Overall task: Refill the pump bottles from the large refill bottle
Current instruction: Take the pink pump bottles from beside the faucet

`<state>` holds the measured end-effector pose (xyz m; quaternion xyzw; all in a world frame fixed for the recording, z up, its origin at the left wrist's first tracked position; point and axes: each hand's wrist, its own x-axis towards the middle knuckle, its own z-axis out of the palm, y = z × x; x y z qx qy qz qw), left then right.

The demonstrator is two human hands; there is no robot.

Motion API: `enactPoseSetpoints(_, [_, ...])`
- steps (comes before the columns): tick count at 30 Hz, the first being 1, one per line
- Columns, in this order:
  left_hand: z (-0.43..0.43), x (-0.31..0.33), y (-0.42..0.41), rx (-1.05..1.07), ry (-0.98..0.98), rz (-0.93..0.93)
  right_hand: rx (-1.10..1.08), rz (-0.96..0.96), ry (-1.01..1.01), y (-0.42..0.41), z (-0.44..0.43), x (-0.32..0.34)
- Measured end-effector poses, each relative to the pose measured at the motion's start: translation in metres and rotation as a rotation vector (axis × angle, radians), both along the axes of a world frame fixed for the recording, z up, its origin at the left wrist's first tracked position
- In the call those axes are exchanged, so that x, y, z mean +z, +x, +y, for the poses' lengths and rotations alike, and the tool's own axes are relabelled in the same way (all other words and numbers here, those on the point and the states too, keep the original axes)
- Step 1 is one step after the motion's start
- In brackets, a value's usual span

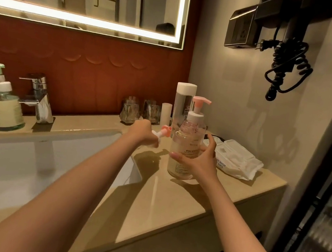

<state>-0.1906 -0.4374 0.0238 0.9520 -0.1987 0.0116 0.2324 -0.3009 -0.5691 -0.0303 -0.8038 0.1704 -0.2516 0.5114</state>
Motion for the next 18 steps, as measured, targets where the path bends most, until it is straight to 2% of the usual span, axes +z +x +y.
enactPoseSetpoints(7, [-0.023,-0.034,0.012,0.049,-0.064,-0.007,0.156,-0.033,0.024,-0.011,-0.022,-0.008])
enactPoseSetpoints(18, [-0.024,-0.037,0.014,-0.062,-0.064,-0.047,0.186,-0.059,0.027,-0.005,-0.015,-0.011])
